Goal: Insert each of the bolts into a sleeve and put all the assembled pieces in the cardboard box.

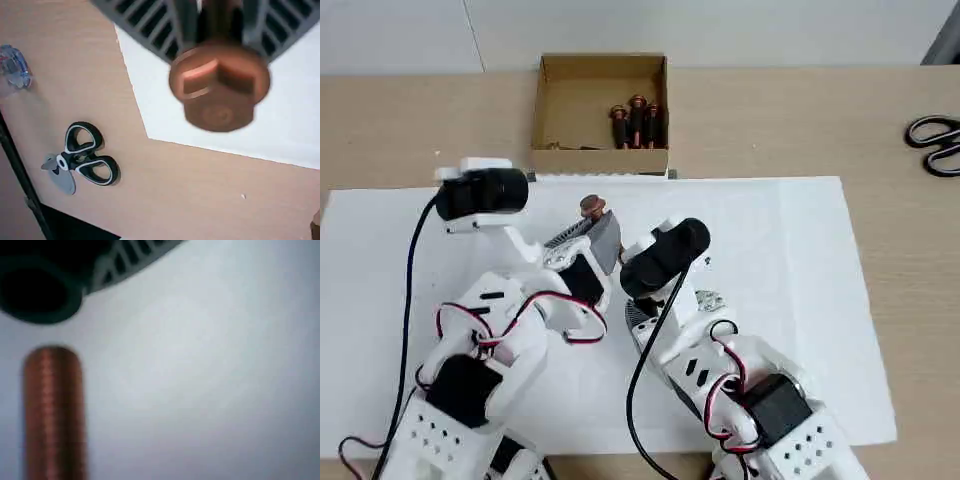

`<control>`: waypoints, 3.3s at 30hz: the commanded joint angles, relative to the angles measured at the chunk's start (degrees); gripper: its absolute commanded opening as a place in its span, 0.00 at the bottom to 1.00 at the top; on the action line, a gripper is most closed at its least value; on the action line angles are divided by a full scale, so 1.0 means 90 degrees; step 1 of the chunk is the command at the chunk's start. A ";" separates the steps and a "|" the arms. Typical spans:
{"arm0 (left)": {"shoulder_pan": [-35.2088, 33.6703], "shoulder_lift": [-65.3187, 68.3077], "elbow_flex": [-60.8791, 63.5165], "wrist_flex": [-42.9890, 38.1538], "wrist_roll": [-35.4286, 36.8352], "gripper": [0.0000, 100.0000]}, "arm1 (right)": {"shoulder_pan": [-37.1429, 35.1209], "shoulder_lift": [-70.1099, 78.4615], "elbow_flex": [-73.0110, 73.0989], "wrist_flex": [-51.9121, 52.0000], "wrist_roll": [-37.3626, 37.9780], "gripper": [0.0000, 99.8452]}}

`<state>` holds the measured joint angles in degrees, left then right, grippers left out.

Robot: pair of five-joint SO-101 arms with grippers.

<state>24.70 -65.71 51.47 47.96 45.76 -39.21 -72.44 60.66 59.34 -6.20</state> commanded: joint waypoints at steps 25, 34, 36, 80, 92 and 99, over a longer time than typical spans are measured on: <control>0.0176 -0.0625 0.0474 -0.0840 -0.0596 0.01 | -0.0376 -0.0630 -0.0645 0.1099 -0.0029 0.00; 0.0508 -0.0625 0.0513 -0.0801 -0.0586 0.01 | -0.0396 -0.0630 -0.0664 0.0952 -0.0029 0.00; 0.0733 -0.0615 0.0513 -0.0801 -0.0586 0.01 | -0.0396 -0.0620 -0.0664 0.0845 -0.0010 0.00; 0.1133 -0.0625 0.1099 -0.0410 -0.0606 0.01 | 0.0132 -0.0620 -0.1035 0.0913 0.0547 0.00; 0.1123 -0.0625 0.0884 -0.0410 -0.0606 0.01 | 0.0122 -0.0620 -0.0928 0.0962 0.0508 0.00; 0.1104 -0.0625 0.0532 -0.0420 -0.0811 0.01 | 0.0122 -0.0640 -0.0781 0.0923 0.0508 0.00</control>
<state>33.67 -71.08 58.68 43.38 38.90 -38.33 -77.54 56.70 68.48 -2.15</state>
